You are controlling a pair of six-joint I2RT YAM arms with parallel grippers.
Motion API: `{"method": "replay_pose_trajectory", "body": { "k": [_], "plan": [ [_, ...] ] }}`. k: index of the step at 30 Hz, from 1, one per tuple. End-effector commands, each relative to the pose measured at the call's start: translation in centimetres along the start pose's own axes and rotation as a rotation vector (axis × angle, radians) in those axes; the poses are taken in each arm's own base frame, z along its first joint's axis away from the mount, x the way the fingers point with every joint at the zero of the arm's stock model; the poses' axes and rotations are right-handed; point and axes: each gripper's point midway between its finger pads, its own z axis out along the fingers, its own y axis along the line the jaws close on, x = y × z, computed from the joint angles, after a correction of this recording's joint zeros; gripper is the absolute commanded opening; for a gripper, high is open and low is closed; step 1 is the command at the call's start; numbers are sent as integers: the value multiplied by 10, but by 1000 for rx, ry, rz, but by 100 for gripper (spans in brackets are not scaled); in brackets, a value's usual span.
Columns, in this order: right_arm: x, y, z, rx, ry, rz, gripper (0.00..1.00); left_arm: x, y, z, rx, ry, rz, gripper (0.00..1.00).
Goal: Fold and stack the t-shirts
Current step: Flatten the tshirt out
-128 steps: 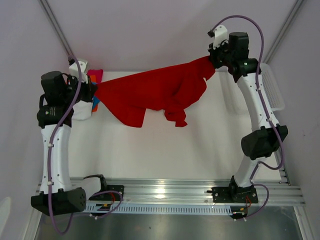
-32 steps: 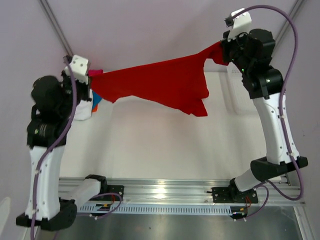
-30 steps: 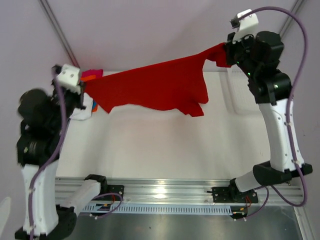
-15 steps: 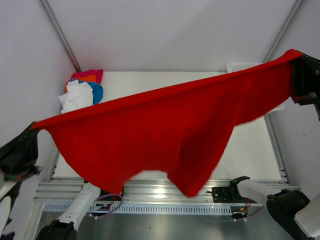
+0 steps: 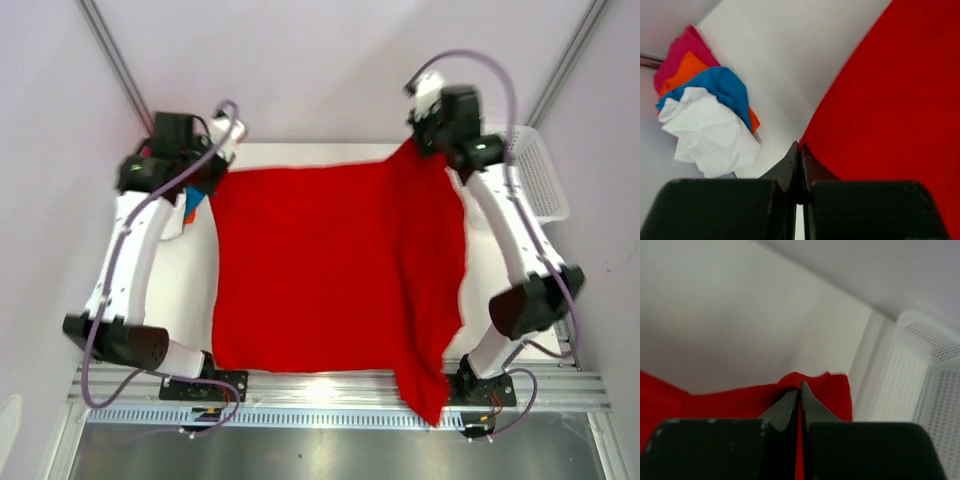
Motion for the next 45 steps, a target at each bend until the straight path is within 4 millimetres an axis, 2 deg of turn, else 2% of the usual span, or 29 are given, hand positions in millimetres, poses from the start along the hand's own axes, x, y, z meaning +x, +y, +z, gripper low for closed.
{"method": "replay_pose_trajectory", "body": {
  "k": [1, 2, 3, 4, 6, 7, 10, 12, 13, 21, 23, 25, 26, 27, 28, 29, 31, 32, 33, 34, 37, 38, 39, 40, 41, 42, 43, 44, 45],
  "plan": [
    [58, -3, 42, 48, 97, -114, 0, 41, -5, 42, -8, 123, 140, 0],
    [61, -5, 56, 76, 68, -139, 0, 40, 0, 57, -39, 106, 157, 0],
    [86, -5, 75, 82, 118, -163, 0, 45, 1, 67, -41, 119, 168, 0],
    [105, -10, 85, 110, 158, -215, 0, 79, -4, 91, -28, 214, 183, 0],
    [151, -8, 116, 109, 220, -260, 0, 87, 5, 113, -80, 233, 205, 0],
    [167, -15, 124, 114, 250, -284, 0, 108, 0, 130, -59, 284, 219, 0],
    [199, -24, 150, 120, 298, -302, 0, 117, 7, 159, -90, 314, 230, 0],
    [200, -30, 162, 134, 293, -299, 0, 118, 12, 170, -117, 314, 233, 0],
    [212, -30, 170, 131, 313, -299, 0, 116, 14, 174, -126, 307, 230, 0],
    [216, -28, 207, 161, 271, -300, 0, 109, 32, 211, -233, 244, 222, 0],
    [215, -31, 216, 186, 249, -305, 0, 92, 45, 216, -304, 173, 219, 0],
    [203, -38, 225, 227, 212, -314, 0, 89, 53, 220, -351, 150, 223, 0],
    [207, -37, 233, 232, 212, -322, 0, 74, 62, 223, -404, 90, 219, 0],
    [205, -40, 236, 243, 206, -336, 0, 74, 67, 227, -427, 84, 231, 1],
    [204, -44, 240, 264, 201, -345, 11, 69, 78, 225, -491, 60, 232, 5],
    [203, -45, 248, 277, 195, -354, 41, 51, 93, 223, -577, -22, 236, 24],
    [189, -54, 256, 342, 140, -389, 73, 47, 110, 222, -678, -66, 245, 72],
    [188, -64, 254, 411, 142, -402, 96, 44, 124, 215, -756, -72, 279, 99],
    [195, -66, 259, 441, 150, -428, 99, 27, 137, 204, -857, -156, 274, 99],
    [187, -71, 260, 481, 121, -422, 99, 31, 141, 210, -884, -147, 293, 99],
    [176, -85, 250, 529, 127, -365, 99, 31, 151, 205, -950, -139, 324, 99],
    [173, -83, 245, 517, 129, -341, 99, 20, 152, 191, -962, -173, 314, 99],
    [153, -82, 232, 476, 100, -311, 99, 38, 139, 192, -913, -152, 315, 99],
    [163, -71, 222, 392, 161, -264, 99, 38, 131, 186, -869, -164, 305, 99],
    [160, -44, 219, 219, 154, -253, 99, 21, 114, 164, -775, -267, 264, 99],
    [167, -28, 207, 137, 194, -246, 99, 31, 92, 163, -676, -271, 261, 99],
    [157, -6, 181, 59, 216, -256, 99, 40, 70, 160, -570, -249, 279, 99],
    [157, 14, 168, -19, 226, -312, 99, 27, 45, 134, -528, -320, 314, 99],
    [188, 41, 151, -97, 304, -351, 99, 33, 22, 130, -475, -332, 352, 99]
  ]
}}
